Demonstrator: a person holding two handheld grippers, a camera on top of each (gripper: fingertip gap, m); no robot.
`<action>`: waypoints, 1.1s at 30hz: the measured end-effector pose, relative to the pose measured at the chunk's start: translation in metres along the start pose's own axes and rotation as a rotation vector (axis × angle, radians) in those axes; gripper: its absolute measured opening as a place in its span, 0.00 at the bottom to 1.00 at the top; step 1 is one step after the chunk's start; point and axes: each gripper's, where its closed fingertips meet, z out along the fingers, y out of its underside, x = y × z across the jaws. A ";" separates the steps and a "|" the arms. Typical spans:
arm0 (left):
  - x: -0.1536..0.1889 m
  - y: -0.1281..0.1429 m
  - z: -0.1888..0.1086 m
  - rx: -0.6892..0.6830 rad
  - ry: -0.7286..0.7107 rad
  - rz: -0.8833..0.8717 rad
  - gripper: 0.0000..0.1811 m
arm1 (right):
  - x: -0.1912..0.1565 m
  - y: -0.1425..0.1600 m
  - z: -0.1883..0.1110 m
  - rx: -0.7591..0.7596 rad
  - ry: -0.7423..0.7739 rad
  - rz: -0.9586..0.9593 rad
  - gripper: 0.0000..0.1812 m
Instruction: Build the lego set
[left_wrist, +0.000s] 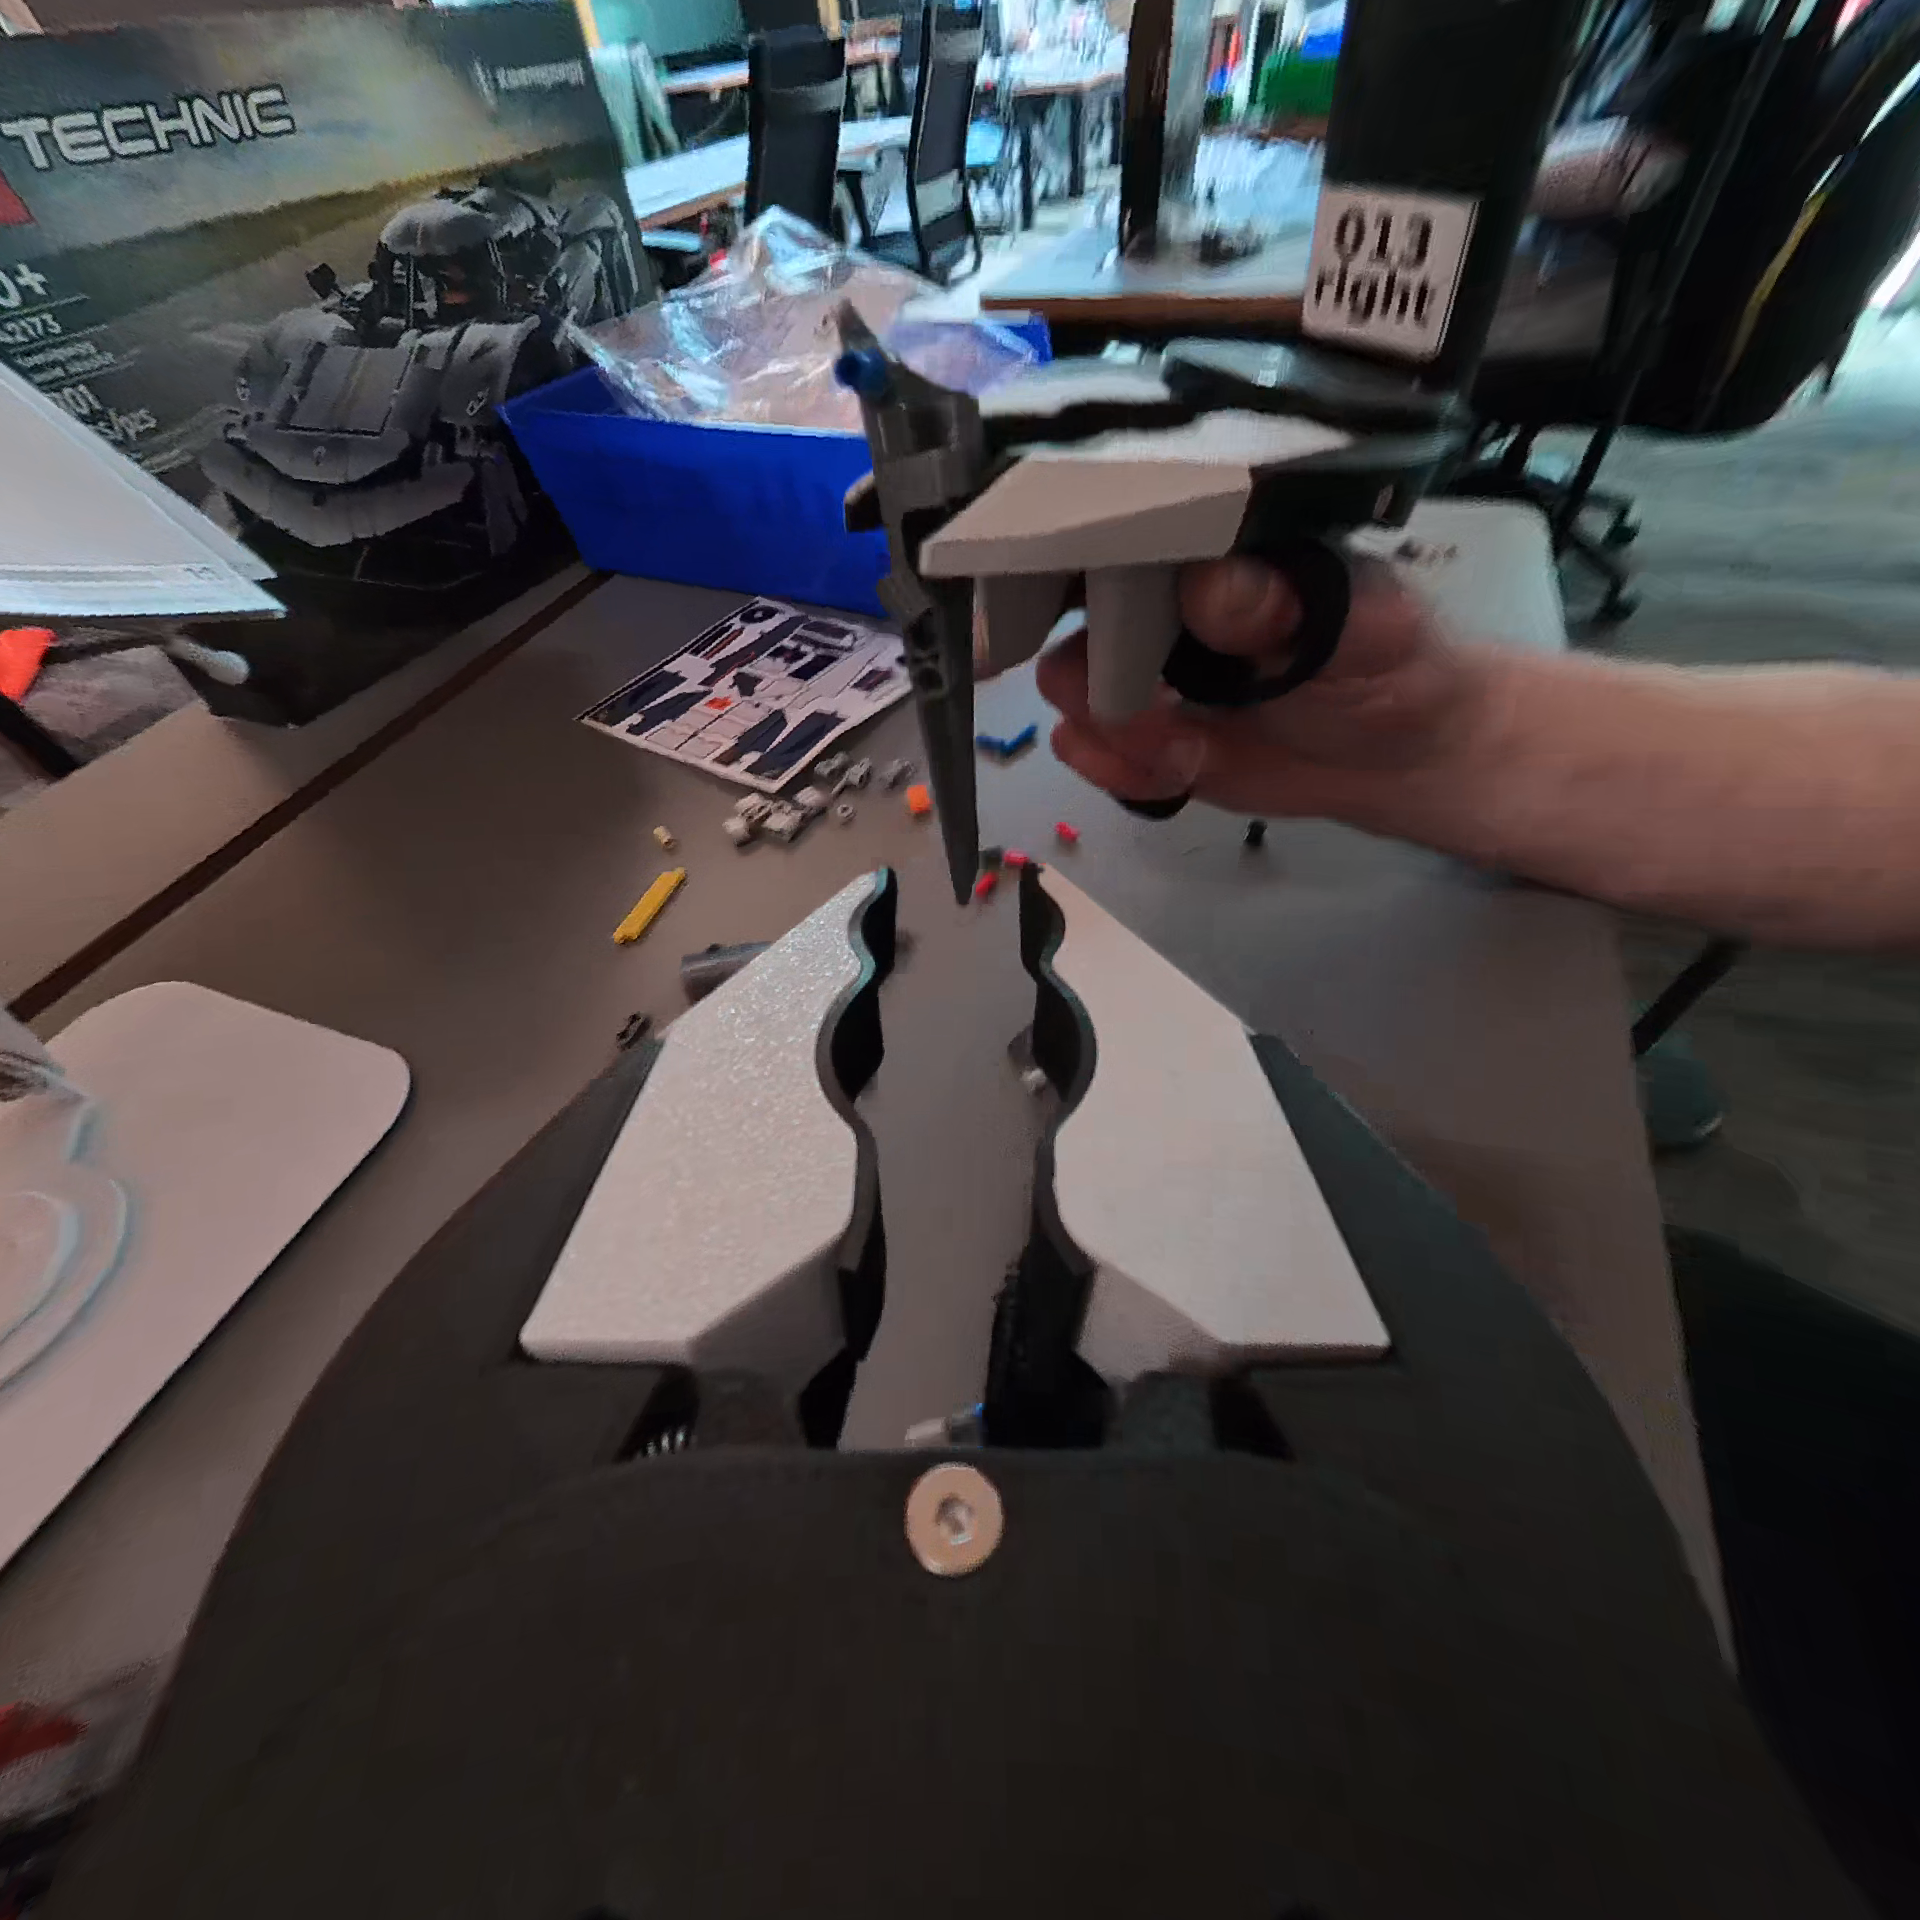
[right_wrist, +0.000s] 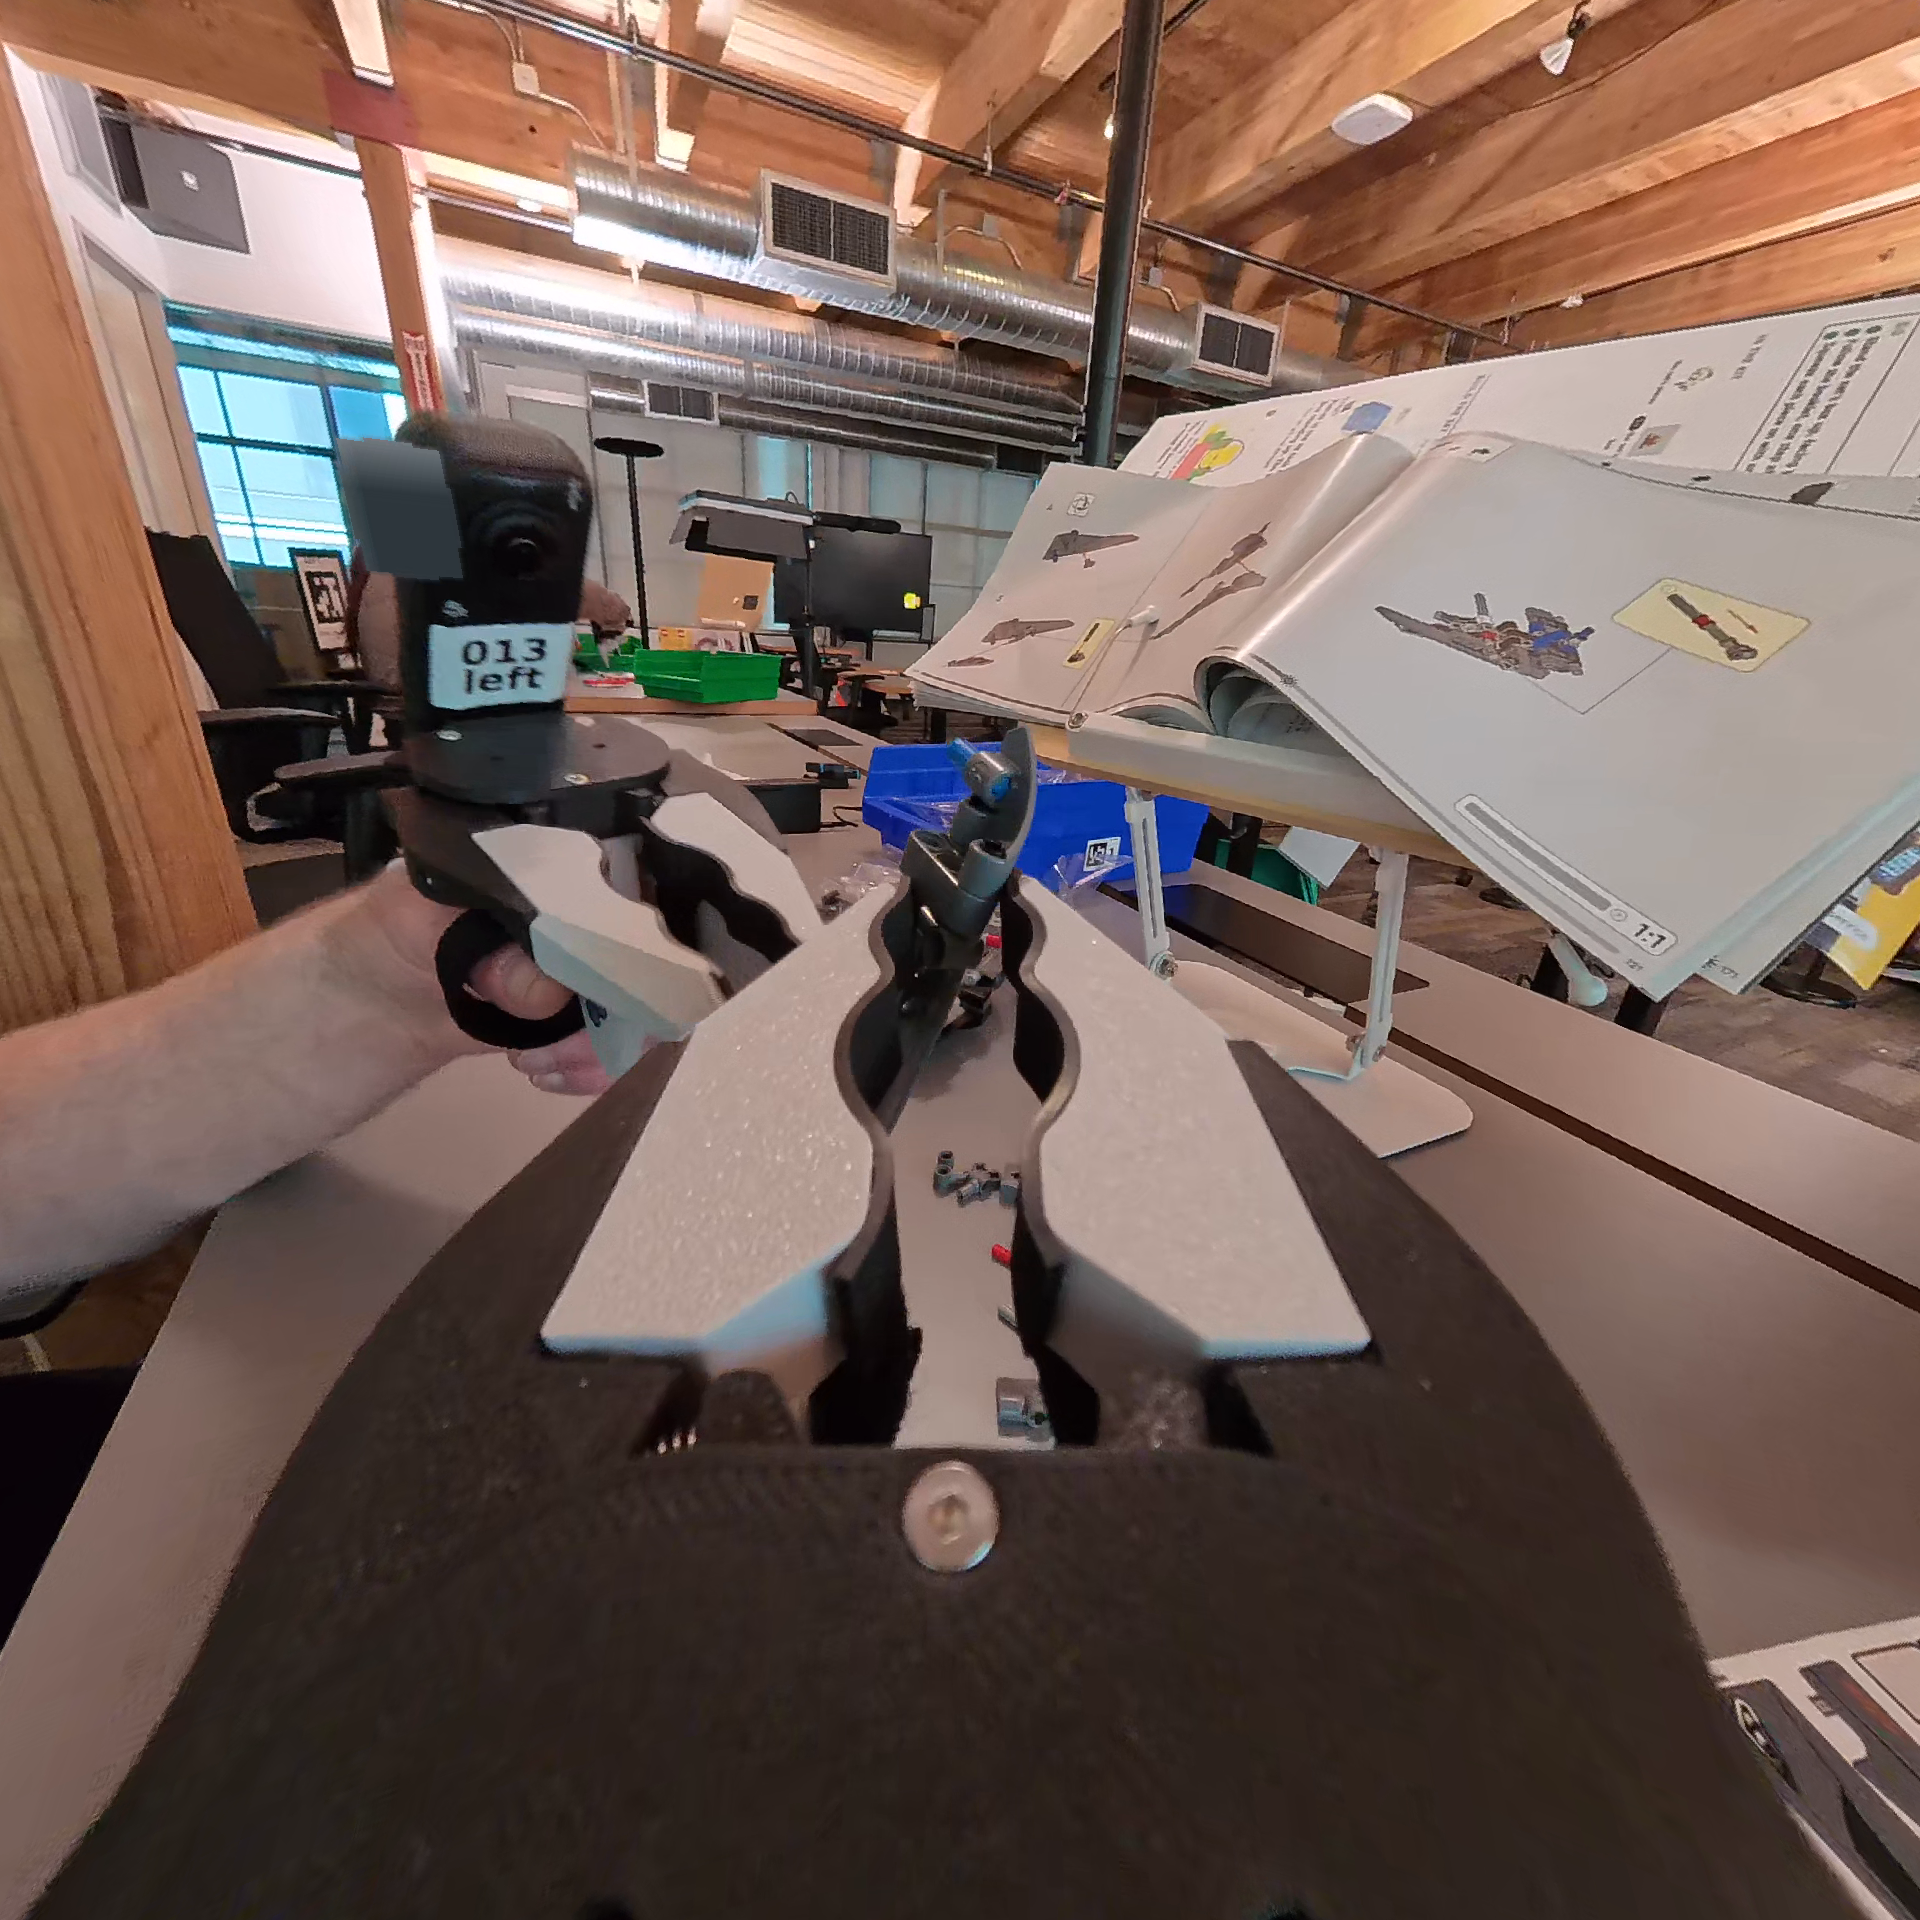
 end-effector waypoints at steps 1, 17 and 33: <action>-0.002 0.005 -0.003 -0.040 -0.030 0.043 0.12 | 0.000 0.001 0.000 -0.005 0.003 -0.001 0.07; -0.006 0.061 -0.043 -0.448 -0.209 0.350 0.15 | 0.001 0.014 0.005 -0.065 0.007 -0.019 0.07; 0.007 0.096 -0.060 -0.628 -0.116 0.335 0.14 | 0.001 0.015 0.005 -0.075 0.011 -0.030 0.07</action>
